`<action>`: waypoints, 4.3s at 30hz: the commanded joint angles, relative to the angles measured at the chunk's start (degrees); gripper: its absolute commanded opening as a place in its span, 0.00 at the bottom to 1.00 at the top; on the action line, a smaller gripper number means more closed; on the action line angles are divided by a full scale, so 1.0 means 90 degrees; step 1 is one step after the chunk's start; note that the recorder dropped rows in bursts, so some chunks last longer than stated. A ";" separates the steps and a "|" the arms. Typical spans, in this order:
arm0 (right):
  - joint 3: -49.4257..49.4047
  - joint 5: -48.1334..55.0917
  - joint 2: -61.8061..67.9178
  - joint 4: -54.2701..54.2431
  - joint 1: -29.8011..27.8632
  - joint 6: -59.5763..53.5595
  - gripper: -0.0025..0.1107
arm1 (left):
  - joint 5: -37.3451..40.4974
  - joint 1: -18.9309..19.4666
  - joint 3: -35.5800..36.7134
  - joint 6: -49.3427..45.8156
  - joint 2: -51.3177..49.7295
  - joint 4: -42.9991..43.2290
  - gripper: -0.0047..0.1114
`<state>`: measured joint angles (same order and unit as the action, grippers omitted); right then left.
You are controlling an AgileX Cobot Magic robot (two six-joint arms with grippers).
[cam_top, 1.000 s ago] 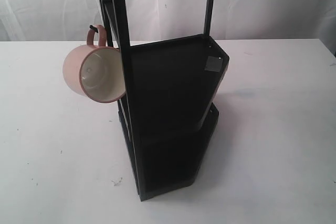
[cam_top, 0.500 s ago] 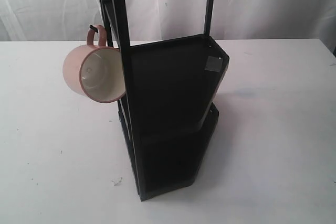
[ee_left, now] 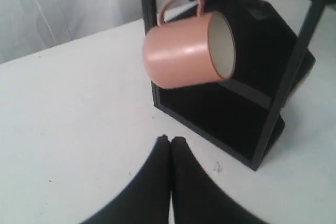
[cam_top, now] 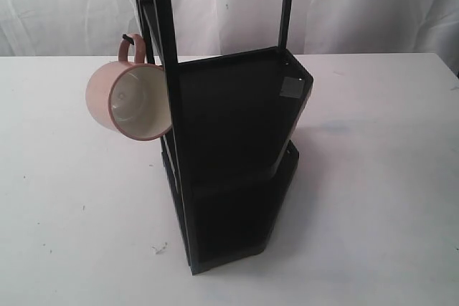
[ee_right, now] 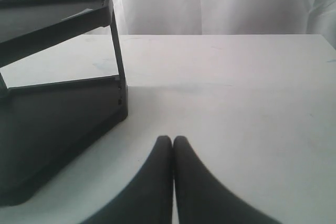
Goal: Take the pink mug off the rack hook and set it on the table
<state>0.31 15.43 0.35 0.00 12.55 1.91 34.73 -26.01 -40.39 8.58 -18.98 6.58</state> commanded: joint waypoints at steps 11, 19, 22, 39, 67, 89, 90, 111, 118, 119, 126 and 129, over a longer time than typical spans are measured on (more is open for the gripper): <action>-0.0034 -0.0030 -0.0039 0.0042 -0.0058 0.0050 0.02 | 0.0872 -0.0047 -0.0139 -0.1383 -0.0693 -0.1699 0.16; -0.0034 -0.0030 -0.0039 0.0042 -0.0058 0.0050 0.02 | 0.0378 -0.0047 0.0563 -0.1485 -0.0693 -0.2745 0.58; -0.0034 -0.0044 -0.0039 0.0042 -0.0058 0.0049 0.02 | -0.0332 -0.0047 0.0922 -0.1472 -0.0693 -0.2791 0.59; -0.0034 -0.0028 -0.0039 0.0042 -0.0058 0.0049 0.02 | -0.2976 -0.0047 0.2064 -0.1338 -0.1080 -0.2270 0.59; -0.0034 -0.0041 -0.0039 0.0042 -0.0058 0.0049 0.02 | -0.7123 -0.0999 0.1616 -0.0780 -0.3811 -0.1951 0.59; -0.0034 -0.0040 -0.0039 0.0042 -0.0058 0.0049 0.02 | -0.6332 -0.0999 0.0864 -0.4178 -0.4480 -0.4748 0.58; -0.0034 -0.0040 -0.0039 0.0042 -0.0058 0.0049 0.02 | -0.6385 -0.0999 0.0864 -0.4334 -0.4480 -0.4894 0.58; -0.0034 -0.0028 -0.0039 0.0042 -0.0058 0.0049 0.02 | -0.7701 -0.0999 0.0864 -0.6814 -0.4480 -0.7196 0.58; -0.0034 -0.0028 -0.0039 0.0042 -0.0058 0.0049 0.02 | -0.7910 -0.0999 0.0864 -0.6814 -0.4480 -0.7199 0.58; -0.0034 -0.0028 -0.0039 0.0042 -0.0058 0.0049 0.02 | -0.7942 -0.0999 0.0864 -0.6814 -0.4480 -0.7199 0.58; -0.0034 -0.0028 -0.0039 0.0042 -0.0058 0.0049 0.02 | -0.7990 -0.0999 0.0864 -0.6814 -0.4492 -0.7099 0.58; -0.0034 -0.0028 -0.0039 0.0042 -0.0058 0.0049 0.02 | -0.7869 -0.0999 0.0850 -0.6752 -0.4492 -0.6992 0.58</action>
<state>0.31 15.43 0.35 0.00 12.55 2.29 -36.77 -34.65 -32.54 -52.77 -59.45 -56.90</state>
